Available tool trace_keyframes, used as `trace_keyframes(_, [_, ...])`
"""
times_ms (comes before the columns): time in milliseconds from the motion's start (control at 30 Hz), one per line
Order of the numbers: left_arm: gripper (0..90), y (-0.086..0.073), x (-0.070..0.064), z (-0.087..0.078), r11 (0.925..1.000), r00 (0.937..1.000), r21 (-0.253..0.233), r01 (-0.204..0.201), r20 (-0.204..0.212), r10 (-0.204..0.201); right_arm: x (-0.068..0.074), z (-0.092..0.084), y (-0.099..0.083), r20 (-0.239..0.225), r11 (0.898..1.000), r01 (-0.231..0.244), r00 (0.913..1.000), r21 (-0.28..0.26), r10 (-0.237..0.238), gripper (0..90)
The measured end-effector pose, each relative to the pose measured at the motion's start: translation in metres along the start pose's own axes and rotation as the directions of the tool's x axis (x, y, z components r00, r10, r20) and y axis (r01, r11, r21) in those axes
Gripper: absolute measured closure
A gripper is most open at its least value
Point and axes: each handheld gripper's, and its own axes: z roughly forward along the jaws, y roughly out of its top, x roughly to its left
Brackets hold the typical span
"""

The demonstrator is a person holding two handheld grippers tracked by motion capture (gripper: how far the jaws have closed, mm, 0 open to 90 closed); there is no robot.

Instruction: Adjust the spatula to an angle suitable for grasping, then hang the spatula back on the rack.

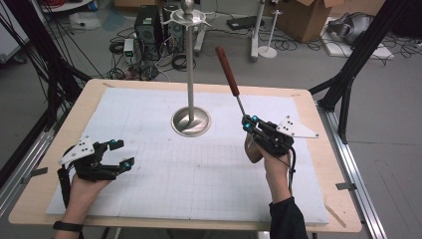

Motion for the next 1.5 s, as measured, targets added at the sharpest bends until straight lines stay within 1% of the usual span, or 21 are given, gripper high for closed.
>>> trace_keyframes(100, [19.1, 0.001, 0.0, 0.001, 1.0, 1.0, -0.005, -0.005, 0.0, 0.005, 0.0, 0.0, 0.0, 0.011, 1.0, -0.008, 0.9999, -0.021, 0.008, 84.5])
trace_keyframes(200, [19.1, 0.002, -0.001, 0.002, 1.0, 1.0, -0.007, -0.007, 0.003, 0.007, -0.001, 0.001, 0.0, 0.01, 0.999, -0.02, 0.9997, -0.04, 0.02, 84.5])
trace_keyframes(333, [19.1, 0.002, -0.001, 0.001, 1.0, 1.0, -0.002, -0.007, 0.003, 0.007, 0.0, 0.001, 0.0, 0.023, 0.999, -0.014, 0.9996, -0.047, 0.015, 84.5])
trace_keyframes(400, [19.1, 0.002, -0.001, 0.001, 1.0, 1.0, -0.003, -0.006, 0.004, 0.006, 0.001, 0.0, 0.0, 0.021, 0.998, -0.014, 0.9997, -0.059, 0.015, 84.5])
trace_keyframes(433, [19.1, 0.002, -0.001, 0.002, 1.0, 1.0, -0.003, -0.007, 0.004, 0.007, 0.001, 0.0, 0.0, 0.028, 0.998, -0.012, 0.9995, -0.063, 0.014, 84.5])
trace_keyframes(567, [19.1, 0.003, -0.001, 0.003, 0.9999, 0.9999, -0.001, -0.011, 0.007, 0.011, 0.0, -0.001, -0.001, 0.036, 0.999, -0.012, 0.9993, -0.053, 0.014, 84.5])
trace_keyframes(700, [19.1, 0.003, -0.002, 0.004, 0.9999, 0.9999, 0.0, -0.01, 0.008, 0.01, 0.0, -0.002, -0.002, 0.037, 0.998, -0.02, 0.9991, -0.062, 0.022, 84.5])
trace_keyframes(767, [19.1, 0.004, -0.002, 0.004, 1.0, 0.9999, -0.001, -0.01, 0.008, 0.01, 0.0, -0.002, -0.001, 0.04, 0.998, -0.007, 0.9992, -0.064, 0.009, 84.5])
trace_keyframes(867, [19.1, 0.004, -0.003, 0.004, 0.9999, 0.9998, 0.002, -0.014, 0.011, 0.014, 0.0, -0.002, -0.001, 0.042, 0.998, -0.004, 0.9991, -0.066, 0.006, 84.5])
trace_keyframes(1000, [19.1, 0.004, -0.003, 0.005, 0.9999, 0.9998, 0.002, -0.014, 0.014, 0.014, 0.001, -0.003, -0.002, 0.039, 0.998, -0.009, 0.9992, -0.068, 0.012, 84.5])
trace_keyframes(1067, [19.1, 0.004, -0.003, 0.005, 0.9999, 0.9998, 0.001, -0.016, 0.013, 0.016, 0.0, -0.003, -0.002, 0.047, 0.998, -0.008, 0.9988, -0.066, 0.012, 84.5])
trace_keyframes(1133, [19.1, 0.004, -0.003, 0.005, 0.9999, 0.9999, -0.003, -0.012, 0.012, 0.012, -0.001, -0.003, -0.002, 0.046, 0.997, -0.013, 0.9988, -0.071, 0.017, 84.5])
trace_keyframes(1167, [19.1, 0.004, -0.003, 0.005, 0.9999, 0.9999, -0.003, -0.011, 0.012, 0.011, -0.001, -0.002, -0.002, 0.049, 0.997, -0.009, 0.9987, -0.078, 0.012, 84.5])
trace_keyframes(1267, [19.1, 0.004, -0.002, 0.005, 0.9999, 0.9998, -0.001, -0.013, 0.012, 0.013, -0.003, 0.0, -0.001, 0.048, 0.997, -0.015, 0.9986, -0.079, 0.019, 84.5])
trace_keyframes(1367, [19.1, 0.005, -0.003, 0.006, 0.9999, 0.9999, -0.007, -0.012, 0.011, 0.012, -0.005, 0.006, 0.003, 0.043, 0.996, -0.021, 0.9988, -0.083, 0.024, 84.5])
trace_keyframes(1500, [19.1, 0.006, -0.003, 0.007, 0.9998, 0.9997, -0.004, -0.019, 0.014, 0.019, -0.007, 0.015, 0.008, 0.034, 0.996, -0.019, 0.9992, -0.092, 0.022, 84.5])
